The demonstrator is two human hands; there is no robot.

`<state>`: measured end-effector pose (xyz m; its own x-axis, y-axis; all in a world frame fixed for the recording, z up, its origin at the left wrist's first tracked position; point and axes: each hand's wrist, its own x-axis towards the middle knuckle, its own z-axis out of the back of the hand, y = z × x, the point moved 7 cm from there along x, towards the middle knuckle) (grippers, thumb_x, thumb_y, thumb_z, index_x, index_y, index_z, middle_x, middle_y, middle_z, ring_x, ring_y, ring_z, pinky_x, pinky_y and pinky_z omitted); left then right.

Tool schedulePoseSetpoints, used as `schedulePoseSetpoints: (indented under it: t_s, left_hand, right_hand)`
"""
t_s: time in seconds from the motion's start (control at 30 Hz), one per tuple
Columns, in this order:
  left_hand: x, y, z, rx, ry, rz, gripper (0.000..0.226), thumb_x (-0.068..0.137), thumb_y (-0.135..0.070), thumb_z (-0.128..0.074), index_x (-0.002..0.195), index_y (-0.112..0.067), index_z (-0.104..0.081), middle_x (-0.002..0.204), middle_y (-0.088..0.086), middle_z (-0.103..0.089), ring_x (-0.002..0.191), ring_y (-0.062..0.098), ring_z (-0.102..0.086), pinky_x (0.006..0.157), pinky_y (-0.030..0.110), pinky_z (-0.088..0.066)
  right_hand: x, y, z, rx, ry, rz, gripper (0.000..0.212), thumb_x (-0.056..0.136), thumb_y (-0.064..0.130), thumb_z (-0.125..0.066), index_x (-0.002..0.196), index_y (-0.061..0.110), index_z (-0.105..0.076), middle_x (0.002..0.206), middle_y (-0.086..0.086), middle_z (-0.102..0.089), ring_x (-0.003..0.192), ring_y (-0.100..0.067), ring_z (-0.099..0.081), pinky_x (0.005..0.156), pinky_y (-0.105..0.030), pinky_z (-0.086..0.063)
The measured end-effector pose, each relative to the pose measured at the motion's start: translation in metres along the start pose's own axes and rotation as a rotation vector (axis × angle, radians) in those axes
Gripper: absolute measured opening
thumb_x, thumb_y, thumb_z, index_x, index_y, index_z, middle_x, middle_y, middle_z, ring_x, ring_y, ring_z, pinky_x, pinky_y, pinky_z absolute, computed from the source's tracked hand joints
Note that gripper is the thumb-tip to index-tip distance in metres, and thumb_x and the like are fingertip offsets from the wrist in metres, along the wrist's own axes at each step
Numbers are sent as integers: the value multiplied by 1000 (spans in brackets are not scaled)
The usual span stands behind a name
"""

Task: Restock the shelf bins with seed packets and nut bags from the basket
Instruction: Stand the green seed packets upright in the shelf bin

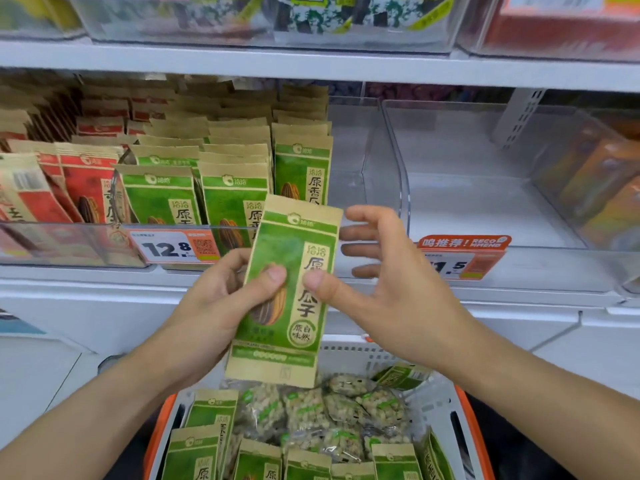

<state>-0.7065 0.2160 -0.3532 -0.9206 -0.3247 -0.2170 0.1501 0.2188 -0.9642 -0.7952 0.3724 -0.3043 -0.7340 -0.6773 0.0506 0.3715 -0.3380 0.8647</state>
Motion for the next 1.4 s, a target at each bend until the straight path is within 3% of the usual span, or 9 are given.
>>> schedulePoseSetpoints:
  t_s: [0.13,0.23,0.33,0.47,0.57,0.7,0.97,1.27,1.4]
  left_hand:
    - [-5,-25,-3,195,-52,-192,37,89,-37,-61,119,-17,-53,105,-2,-72,91,10,-70,70,24,-57]
    - [-11,-34,-16,421,-4,-309,45,92,-61,-47,125,-30,-47,113,-12,-66,107,6,-63,85,28,-54]
    - [-15,-41,-25,510,25,-392,39,97,-57,-35,128,-35,-42,115,-20,-61,111,2,-59,84,15,-49]
    - [-19,-57,-29,597,-30,-507,37,103,-47,-32,135,-32,-37,117,-30,-57,116,-6,-53,89,8,-42]
    - [-18,-68,-24,666,-111,-628,50,100,-46,-38,147,-28,-32,138,-13,-48,129,7,-46,106,28,-39]
    - [-13,-81,-9,863,-357,-768,50,95,-27,-51,145,-24,-43,145,-5,-39,139,6,-32,114,26,-28]
    - [2,-70,3,1028,-455,-721,49,87,-21,-54,136,-19,-55,154,5,-34,150,23,-18,117,54,-25]
    - [11,-50,12,1115,-431,-605,56,88,-15,-57,143,-22,-47,162,0,-19,152,17,-7,122,51,-15]
    - [12,-47,11,1150,-434,-598,59,89,-15,-61,145,-22,-44,164,-1,-13,152,15,-1,123,45,-10]
  right_hand:
    - [-5,-9,-23,380,235,-159,75,72,51,-79,134,31,-41,120,7,-68,108,-12,-69,96,-43,-55]
    - [2,0,-22,337,206,-63,57,83,31,-79,130,23,-49,117,4,-71,106,-13,-69,93,-41,-57]
    - [7,12,-13,225,167,5,53,82,21,-81,128,24,-54,114,9,-72,105,-7,-68,90,-36,-58]
    - [14,30,3,33,-8,133,59,75,28,-87,123,33,-52,108,19,-70,99,-1,-68,86,-35,-58]
    - [18,50,20,-38,-204,331,52,78,21,-85,111,38,-49,99,22,-68,92,0,-67,79,-20,-55]
    - [30,58,39,0,-422,443,54,82,14,-81,111,36,-41,96,30,-63,93,1,-64,79,-19,-52]
    - [74,28,10,-41,-299,116,48,83,19,-79,111,29,-43,96,22,-62,89,5,-61,65,-5,-44]
    - [97,3,-4,-432,-161,-116,60,85,40,-74,130,16,-43,127,-4,-57,118,-26,-55,90,-35,-46]
    - [98,-5,4,-433,-87,-232,50,90,38,-69,128,17,-42,118,-4,-63,102,-26,-62,82,-37,-50]
